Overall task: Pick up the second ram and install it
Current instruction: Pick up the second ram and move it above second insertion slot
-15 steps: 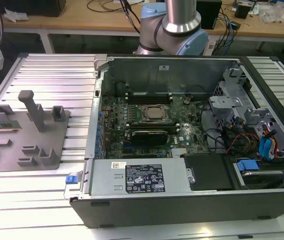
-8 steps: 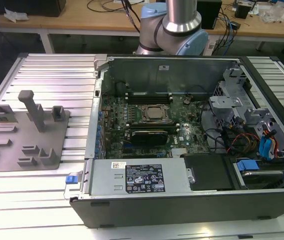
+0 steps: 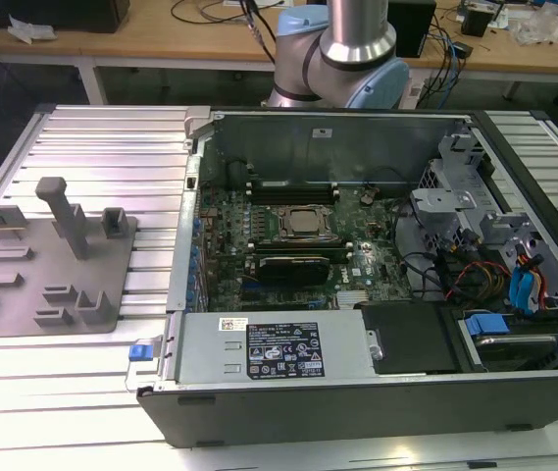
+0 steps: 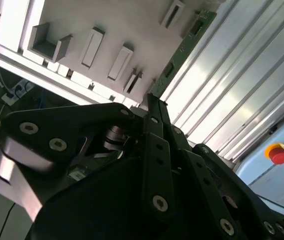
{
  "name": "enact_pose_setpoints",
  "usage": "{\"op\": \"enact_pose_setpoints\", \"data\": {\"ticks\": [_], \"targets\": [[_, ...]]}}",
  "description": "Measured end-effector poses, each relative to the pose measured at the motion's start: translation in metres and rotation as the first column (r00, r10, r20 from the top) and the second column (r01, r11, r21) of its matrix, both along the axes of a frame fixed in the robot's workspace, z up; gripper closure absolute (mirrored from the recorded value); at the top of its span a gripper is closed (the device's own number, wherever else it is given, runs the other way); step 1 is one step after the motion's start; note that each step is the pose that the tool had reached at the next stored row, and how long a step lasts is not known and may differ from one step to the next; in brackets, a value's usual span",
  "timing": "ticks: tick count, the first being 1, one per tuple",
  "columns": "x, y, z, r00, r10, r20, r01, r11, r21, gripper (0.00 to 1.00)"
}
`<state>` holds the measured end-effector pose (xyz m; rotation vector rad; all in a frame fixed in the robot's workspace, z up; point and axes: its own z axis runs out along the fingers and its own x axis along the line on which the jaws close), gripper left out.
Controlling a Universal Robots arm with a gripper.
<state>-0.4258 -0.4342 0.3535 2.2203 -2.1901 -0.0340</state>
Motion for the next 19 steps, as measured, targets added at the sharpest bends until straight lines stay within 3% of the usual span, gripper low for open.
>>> {"op": "enact_pose_setpoints", "data": {"ticks": [8, 11, 13, 15, 19], "targets": [[0.0, 0.0003, 0.029, 1.0, 0.0, 0.0, 0.0, 1.0, 0.0032, 0.91], [0.0, 0.0003, 0.0509, 1.0, 0.0, 0.0001, 0.0, 1.0, 0.005, 0.91], [0.0, 0.0003, 0.0565, 1.0, 0.0, 0.0, 0.0, 1.0, 0.0052, 0.91], [0.0, 0.0003, 0.0729, 1.0, 0.0, 0.0001, 0.0, 1.0, 0.0053, 0.91], [0.0, 0.0003, 0.0848, 1.0, 0.0, 0.0, 0.0, 1.0, 0.0053, 0.91]]}}
